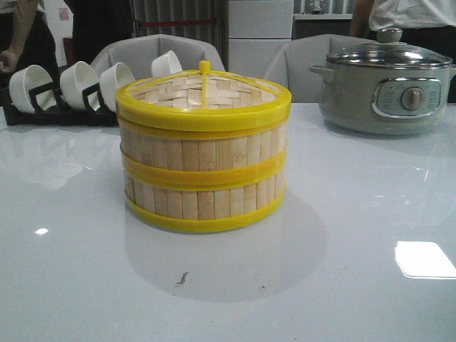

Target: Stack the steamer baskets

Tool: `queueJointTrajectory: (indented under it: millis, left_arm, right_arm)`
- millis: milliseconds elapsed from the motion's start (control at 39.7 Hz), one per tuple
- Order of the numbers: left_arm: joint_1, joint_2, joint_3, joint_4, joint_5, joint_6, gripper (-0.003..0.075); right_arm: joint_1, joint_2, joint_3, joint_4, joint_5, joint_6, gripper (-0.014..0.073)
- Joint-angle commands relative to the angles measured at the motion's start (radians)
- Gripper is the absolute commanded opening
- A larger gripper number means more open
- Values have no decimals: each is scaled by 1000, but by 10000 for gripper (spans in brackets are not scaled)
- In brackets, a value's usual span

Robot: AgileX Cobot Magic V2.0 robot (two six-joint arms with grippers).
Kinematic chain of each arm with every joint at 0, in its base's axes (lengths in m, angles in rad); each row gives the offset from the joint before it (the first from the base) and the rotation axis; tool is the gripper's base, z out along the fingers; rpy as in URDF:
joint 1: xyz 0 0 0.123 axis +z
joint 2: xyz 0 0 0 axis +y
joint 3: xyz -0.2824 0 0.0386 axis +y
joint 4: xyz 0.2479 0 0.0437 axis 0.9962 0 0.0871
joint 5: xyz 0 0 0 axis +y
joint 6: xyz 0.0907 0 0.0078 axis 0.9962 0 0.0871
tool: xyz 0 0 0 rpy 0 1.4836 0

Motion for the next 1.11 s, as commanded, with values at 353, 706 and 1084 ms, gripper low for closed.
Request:
queueJointTrajectory:
  millis: [353,706,1084]
  left_arm:
    - [17,-14,1,50,-96,-6,98]
    - [17,-14,1,51,-94,-6,98]
    - [17,-14,1,51,-94,-6,98]
  right_arm:
    - [-6,5,-27,-3,-84,-1,55]
    - [-6,5,-27,-3,-84,-1,55]
    - [-6,5,-27,-3,-84,-1,55]
